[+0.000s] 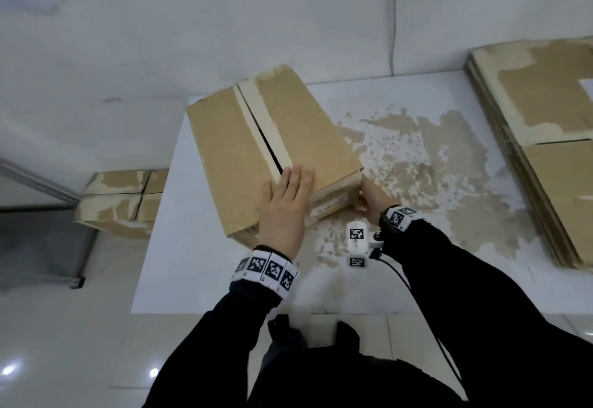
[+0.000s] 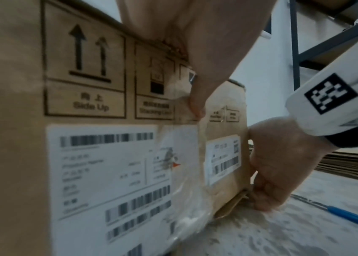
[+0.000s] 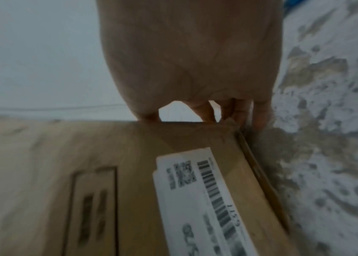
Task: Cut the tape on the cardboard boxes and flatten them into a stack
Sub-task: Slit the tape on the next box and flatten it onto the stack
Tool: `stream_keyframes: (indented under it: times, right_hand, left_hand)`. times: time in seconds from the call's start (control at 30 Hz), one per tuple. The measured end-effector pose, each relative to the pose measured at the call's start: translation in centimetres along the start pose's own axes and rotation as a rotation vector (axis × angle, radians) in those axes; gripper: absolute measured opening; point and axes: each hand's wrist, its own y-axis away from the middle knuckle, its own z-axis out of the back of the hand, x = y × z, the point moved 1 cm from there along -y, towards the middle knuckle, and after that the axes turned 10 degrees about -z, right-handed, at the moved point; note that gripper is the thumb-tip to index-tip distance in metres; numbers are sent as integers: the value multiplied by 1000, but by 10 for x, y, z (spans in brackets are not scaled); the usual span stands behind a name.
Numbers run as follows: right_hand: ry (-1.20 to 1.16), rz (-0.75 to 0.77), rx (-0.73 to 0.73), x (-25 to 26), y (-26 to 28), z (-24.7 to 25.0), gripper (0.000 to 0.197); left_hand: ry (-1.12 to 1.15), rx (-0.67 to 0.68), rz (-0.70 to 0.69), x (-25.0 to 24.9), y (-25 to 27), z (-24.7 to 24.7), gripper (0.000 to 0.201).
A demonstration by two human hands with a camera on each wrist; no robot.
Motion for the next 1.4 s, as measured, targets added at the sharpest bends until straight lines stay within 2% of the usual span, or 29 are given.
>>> stream_keyframes:
  times: [0.07, 0.1, 0.17, 0.23, 0.3, 0.37, 0.4, 0.43, 0.47, 0.5, 0.57, 0.6, 0.63, 0.7, 0.73, 0.8, 0.87, 0.9, 0.97, 1.0, 1.03, 1.07, 1.17, 1.27, 1.33, 1.4]
  right_hand:
    - [-110, -21, 53, -1, 19, -1, 37]
    - [-197, 19, 83, 0, 26, 3, 42]
    - [-335, 216, 158, 6, 48, 6, 54]
    - [-396, 461, 172, 20, 78, 4, 59]
    - [-188, 724, 23, 37, 110, -6, 46]
    - [94, 962, -55, 48, 129, -23, 41]
    - [214, 1021, -40, 50, 135, -33, 44]
    - [323, 1041, -22, 47, 134, -42, 50]
    - [427, 1066, -10, 42, 133, -51, 56]
    - [531, 1110, -8, 37, 131, -58, 62]
    - [723, 1223, 3, 23, 126, -73, 69]
    - [799, 1265, 28, 15, 124, -81, 70]
    - [861, 1302, 67, 7, 124, -87, 70]
    - [976, 1374, 105, -13, 119, -93, 64]
    - [988, 1389, 70, -21, 117, -88, 59]
    - [852, 1341, -83, -31, 110, -63, 47]
    - [702, 1131, -332, -39, 93, -19, 37]
    - [708, 961, -485, -45, 81, 8, 36]
    - [860, 499, -703, -64, 60, 61, 43]
    - [939, 295, -741, -74, 54, 80, 47]
    - [1004, 154, -745, -84, 50, 93, 49]
    - [1048, 87, -725, -90, 45, 100, 50]
    - [1063, 120, -613, -92, 37, 94, 34]
    - [810, 209, -505, -66, 50, 66, 16]
    - [663, 336, -460, -35, 75, 38, 14]
    - [616, 527, -387, 1, 105, 4, 14]
  left_hand:
    - [64, -126, -63, 7, 13, 3, 73]
    - [118, -198, -77, 9, 17, 8, 65]
    - [300, -319, -12, 9, 18, 19, 62]
    - [652, -394, 110, 5, 13, 29, 68]
    - [1091, -451, 310, 2, 12, 32, 66]
    - [1470, -493, 669, 7, 14, 33, 54]
    - [1512, -493, 839, 11, 18, 34, 50]
    - [1454, -507, 944, 16, 23, 37, 49]
    - [1324, -547, 962, 20, 29, 44, 48]
    - [1131, -616, 892, 25, 35, 53, 50]
    - [806, -723, 606, 34, 36, 81, 61]
    - [692, -707, 476, 37, 33, 92, 64]
    - [639, -645, 433, 43, 29, 100, 68]
    - [710, -488, 540, 60, 22, 97, 76]
    - [741, -421, 609, 69, 23, 90, 76]
    - [724, -307, 697, 78, 33, 71, 65]
    - [710, -305, 745, 81, 47, 53, 56]
    - [727, -312, 771, 79, 53, 47, 53]
    - [738, -301, 799, 72, 64, 39, 53]
    - [724, -289, 801, 68, 67, 37, 53]
    - [709, -292, 793, 64, 69, 35, 53]
    - [701, -306, 781, 61, 70, 34, 52]
    - [695, -330, 762, 56, 73, 33, 51]
    - [665, -288, 743, 61, 75, 31, 60]
    - [578, -230, 717, 65, 77, 32, 63]
    - [457, -186, 649, 71, 81, 36, 59]
